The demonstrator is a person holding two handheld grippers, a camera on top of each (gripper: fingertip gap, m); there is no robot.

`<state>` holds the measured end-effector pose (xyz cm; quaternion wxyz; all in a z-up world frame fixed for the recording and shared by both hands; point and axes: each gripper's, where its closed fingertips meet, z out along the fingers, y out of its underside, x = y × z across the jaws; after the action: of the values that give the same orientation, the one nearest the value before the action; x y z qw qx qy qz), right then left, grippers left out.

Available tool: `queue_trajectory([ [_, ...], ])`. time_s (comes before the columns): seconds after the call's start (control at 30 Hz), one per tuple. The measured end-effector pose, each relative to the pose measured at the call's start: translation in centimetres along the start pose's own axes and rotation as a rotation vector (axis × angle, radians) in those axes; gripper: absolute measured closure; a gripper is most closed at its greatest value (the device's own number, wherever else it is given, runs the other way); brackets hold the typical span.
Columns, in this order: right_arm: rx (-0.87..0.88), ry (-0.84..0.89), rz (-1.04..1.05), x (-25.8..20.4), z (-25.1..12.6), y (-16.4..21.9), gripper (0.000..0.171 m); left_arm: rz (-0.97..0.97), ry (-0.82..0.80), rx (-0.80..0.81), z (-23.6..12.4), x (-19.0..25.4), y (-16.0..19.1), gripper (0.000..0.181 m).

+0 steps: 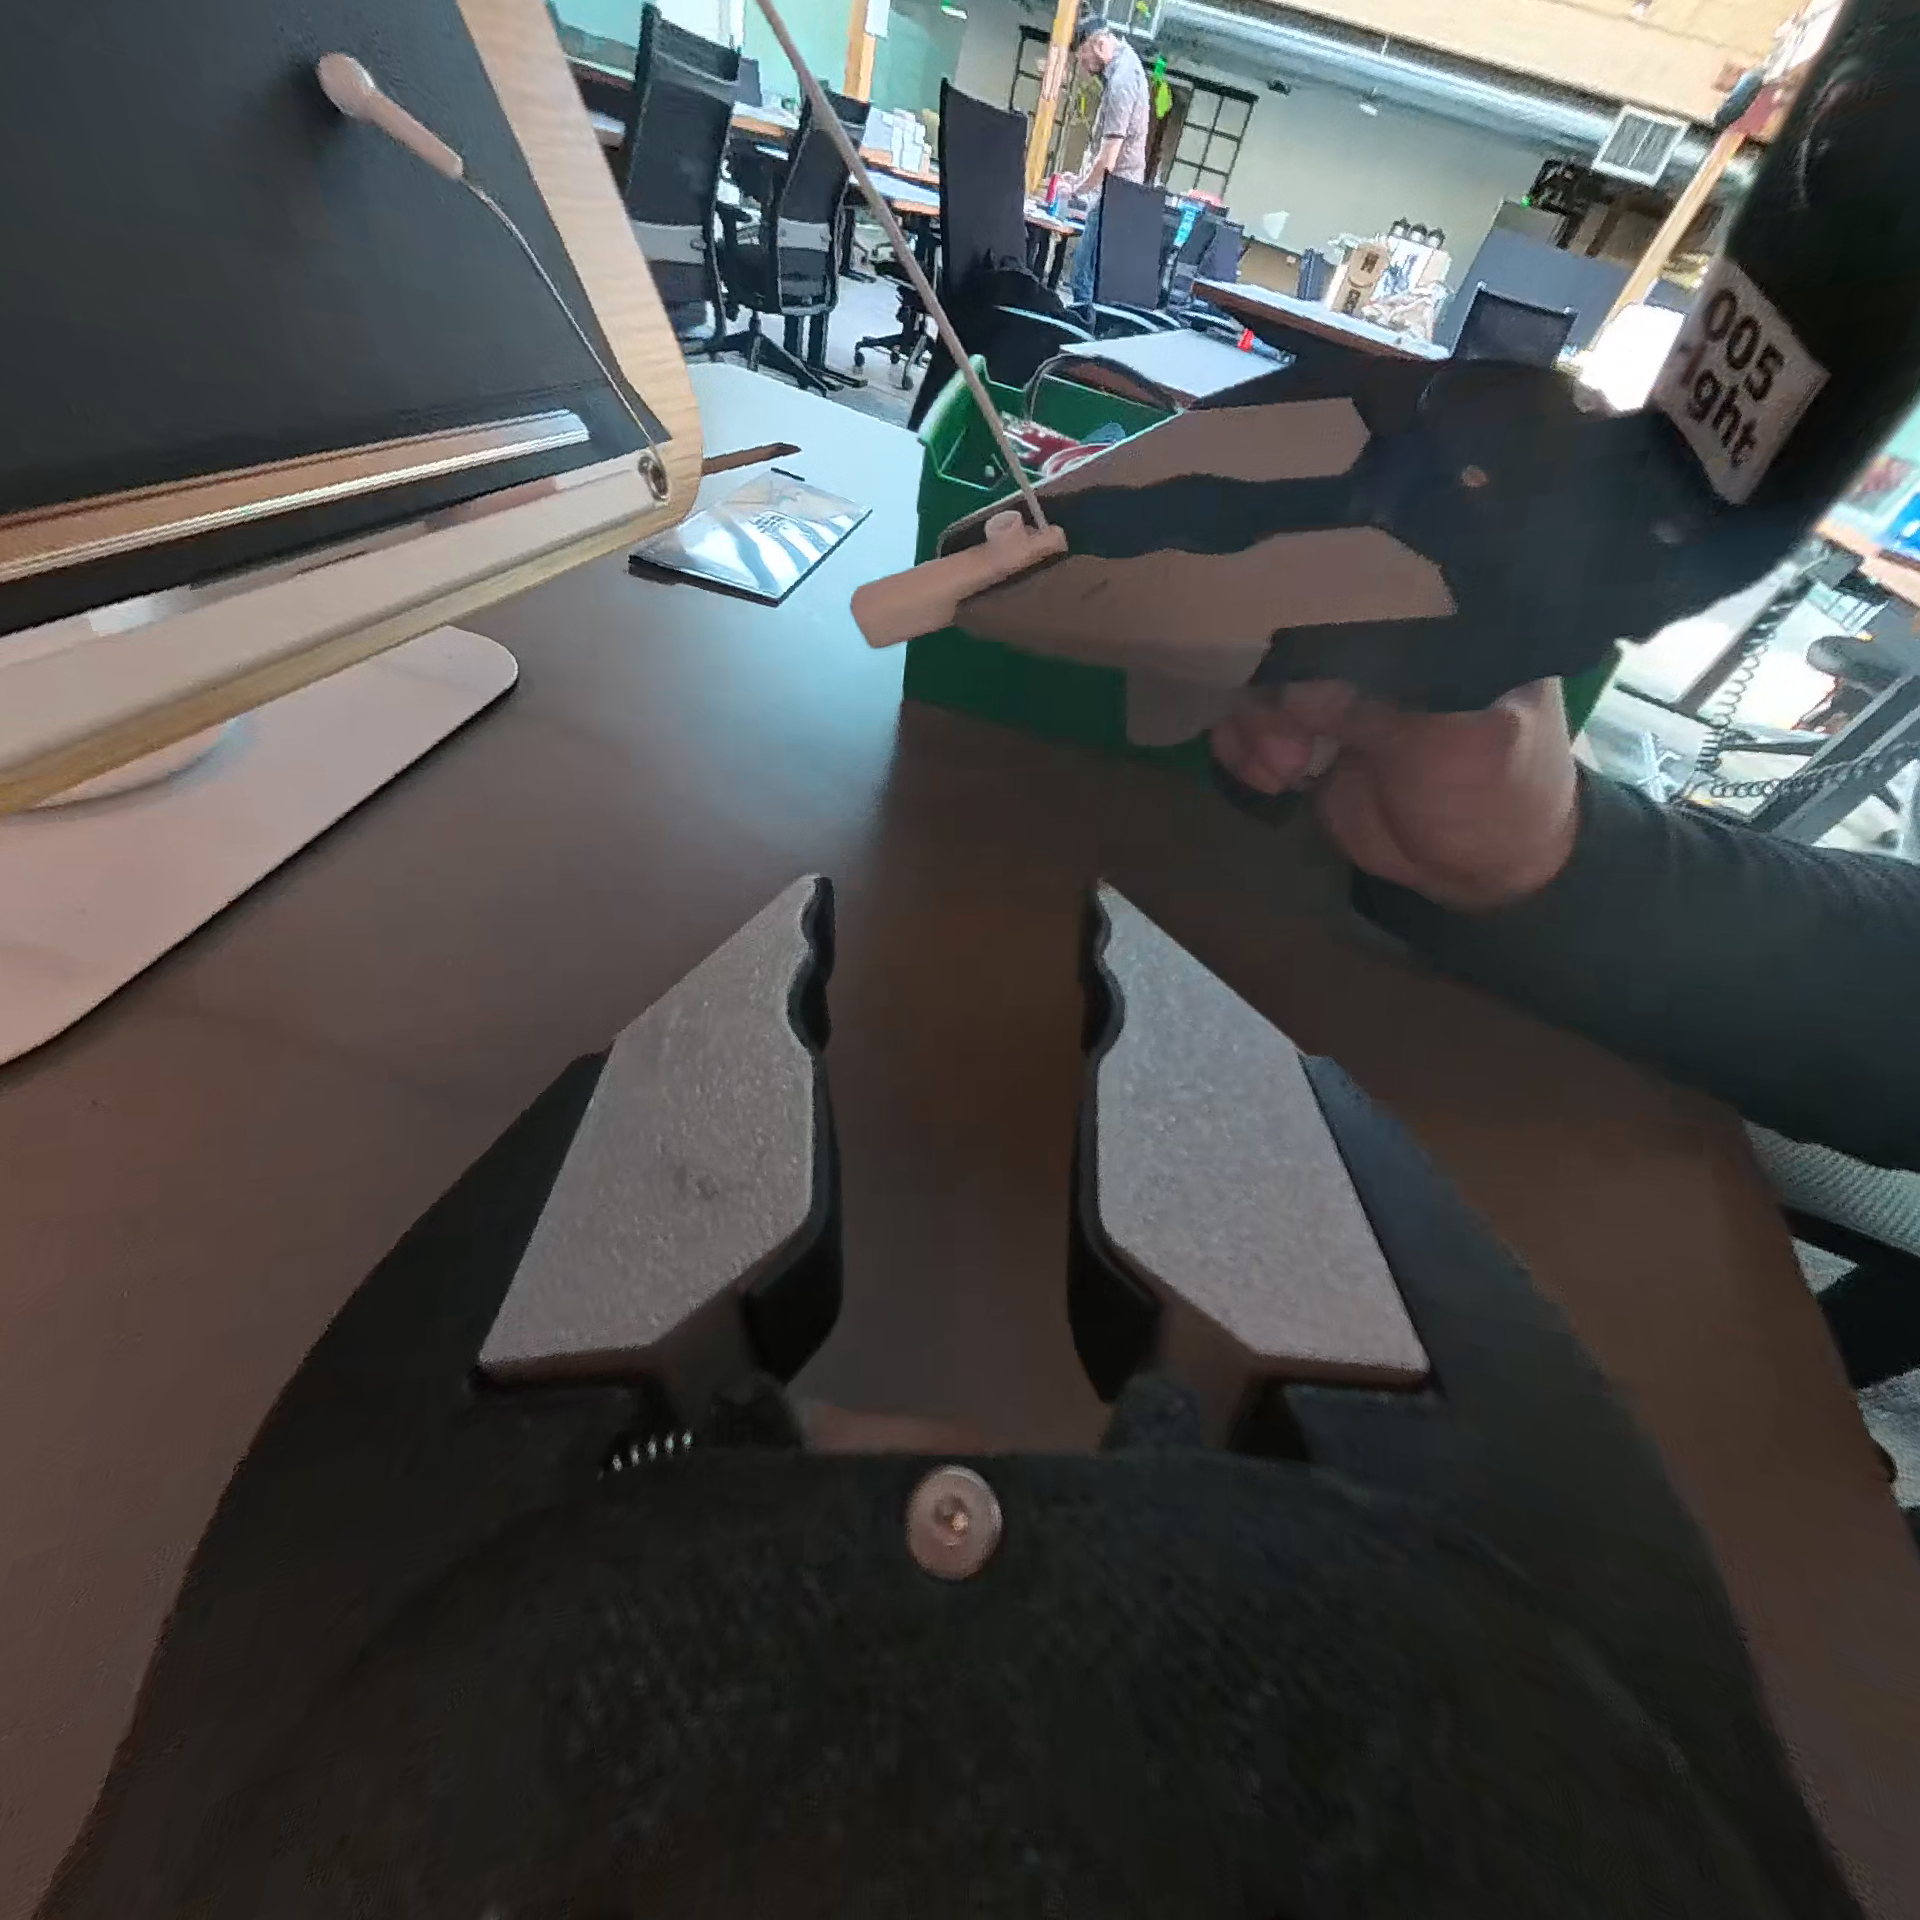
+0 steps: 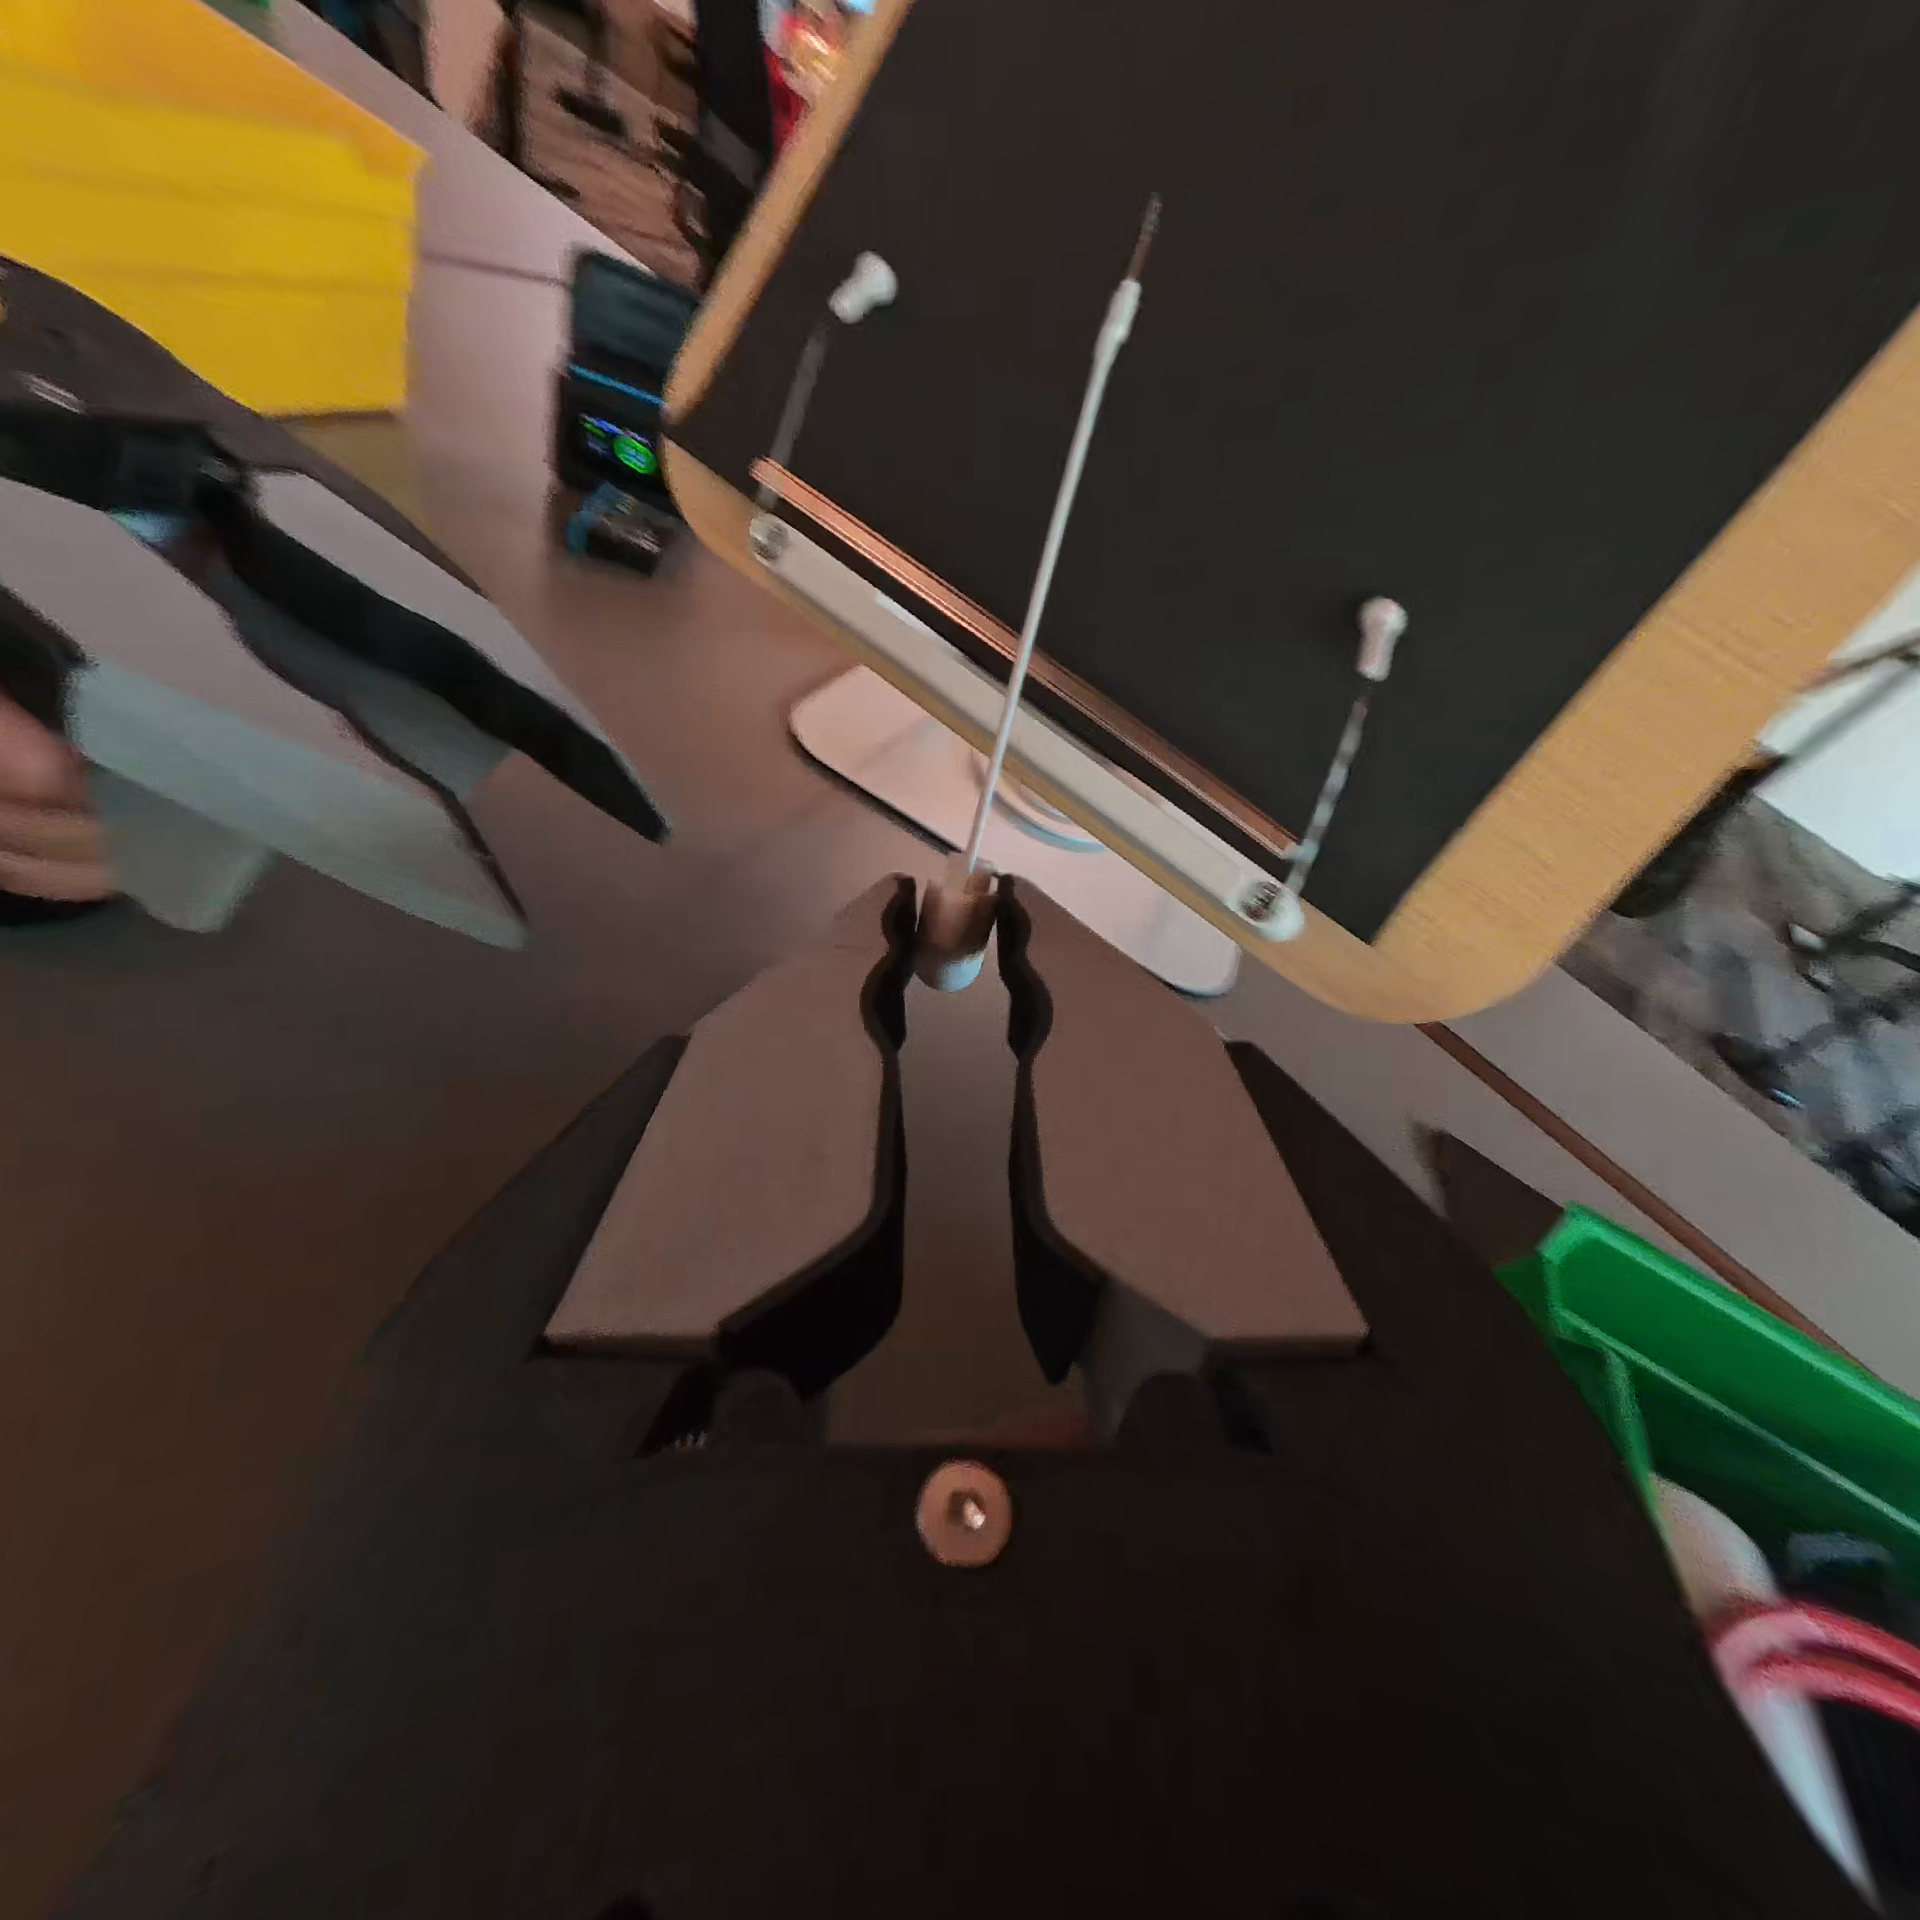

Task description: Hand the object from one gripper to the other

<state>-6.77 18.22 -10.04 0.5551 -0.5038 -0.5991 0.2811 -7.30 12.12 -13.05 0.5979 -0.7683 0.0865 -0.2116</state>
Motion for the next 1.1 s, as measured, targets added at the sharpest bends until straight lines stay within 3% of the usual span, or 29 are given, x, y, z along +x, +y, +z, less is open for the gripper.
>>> queue_trajectory([
  [0.17,0.137,-0.408,0.262,-5.0,-0.7,-2.5,0.161,0.023,0.009,0.010,0.0,0.3,-0.2,0.140],
  [0.23,0.170,-0.524,0.384,-5.6,-1.2,-3.1,0.161,0.093,-0.064,0.039,-0.3,-0.4,-0.8,0.143],
  [0.33,0.149,-0.548,0.531,-4.5,-0.9,-2.5,0.161,0.375,-0.238,0.053,-1.1,-1.2,-1.7,0.142],
  [0.43,0.103,-0.629,0.684,-4.4,-0.6,-1.8,0.160,0.785,-0.435,0.029,-1.8,-1.2,-2.5,0.144],
  [0.53,0.082,-0.697,0.824,-4.7,-0.5,-1.7,0.160,1.149,-0.475,0.023,-1.1,1.0,-2.0,0.146],
  [0.6,0.061,-0.729,0.885,-5.0,-0.5,-1.6,0.160,1.271,-0.527,0.016,-0.7,1.5,-1.9,0.148],
  [0.67,0.034,-0.766,0.938,-5.4,-0.5,-1.6,0.160,1.322,-0.550,-0.014,-0.3,1.3,-1.8,0.144],
  [0.8,0.016,-0.876,1.077,-6.0,-1.0,-2.0,0.160,1.458,-0.612,-0.051,-0.1,0.5,-1.6,0.161],
  [0.83,0.007,-0.893,1.106,-6.1,-1.0,-1.9,0.160,1.465,-0.599,-0.040,-0.1,0.8,-1.6,0.168],
  [1.03,-0.024,-1.019,1.241,-7.1,-1.3,-2.0,0.160,1.488,-0.594,-0.053,-0.2,1.1,-1.8,0.170],
  [1.1,-0.021,-1.019,1.226,-7.1,-1.3,-1.9,0.159,1.418,-0.566,-0.070,-0.2,1.0,-1.7,0.170],
])
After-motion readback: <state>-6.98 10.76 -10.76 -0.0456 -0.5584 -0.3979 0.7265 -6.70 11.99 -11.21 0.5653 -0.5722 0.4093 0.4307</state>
